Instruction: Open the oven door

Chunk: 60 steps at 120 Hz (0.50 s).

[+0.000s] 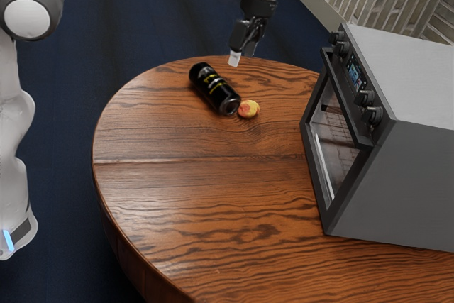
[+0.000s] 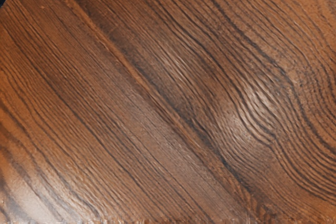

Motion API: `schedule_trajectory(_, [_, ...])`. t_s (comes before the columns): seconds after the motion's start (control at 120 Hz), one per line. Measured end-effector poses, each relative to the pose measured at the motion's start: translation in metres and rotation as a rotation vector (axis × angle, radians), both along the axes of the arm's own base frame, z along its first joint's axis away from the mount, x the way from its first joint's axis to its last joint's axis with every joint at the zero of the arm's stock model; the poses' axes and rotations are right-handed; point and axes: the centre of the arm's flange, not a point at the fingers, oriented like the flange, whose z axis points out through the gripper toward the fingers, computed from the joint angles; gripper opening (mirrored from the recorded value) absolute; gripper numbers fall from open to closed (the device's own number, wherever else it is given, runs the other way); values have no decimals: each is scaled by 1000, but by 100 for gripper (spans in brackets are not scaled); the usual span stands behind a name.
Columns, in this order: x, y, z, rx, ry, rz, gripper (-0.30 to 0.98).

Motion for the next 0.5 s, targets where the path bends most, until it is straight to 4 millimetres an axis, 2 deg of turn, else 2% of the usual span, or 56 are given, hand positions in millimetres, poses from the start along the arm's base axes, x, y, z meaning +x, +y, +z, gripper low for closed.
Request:
schedule_trajectory(0.075, [-1,-40,3,1,-8,-62,69])
schedule_trajectory(0.142, [-21,-75,24,-17,-51,-131,69])
schedule_trajectory(0.183, [-39,-90,43,-31,-82,-167,69])
schedule_trajectory(0.208, [-50,-91,55,-41,-102,-173,69])
schedule_trajectory(0.275, [-84,-75,90,-66,-160,-160,69])
schedule_trajectory(0.325, [-108,-79,107,-75,-179,-183,69])
schedule_trajectory(0.367, [-118,-84,112,-77,-177,-203,69])
schedule_trajectory(0.5, [-131,-102,114,-76,-187,-315,69])
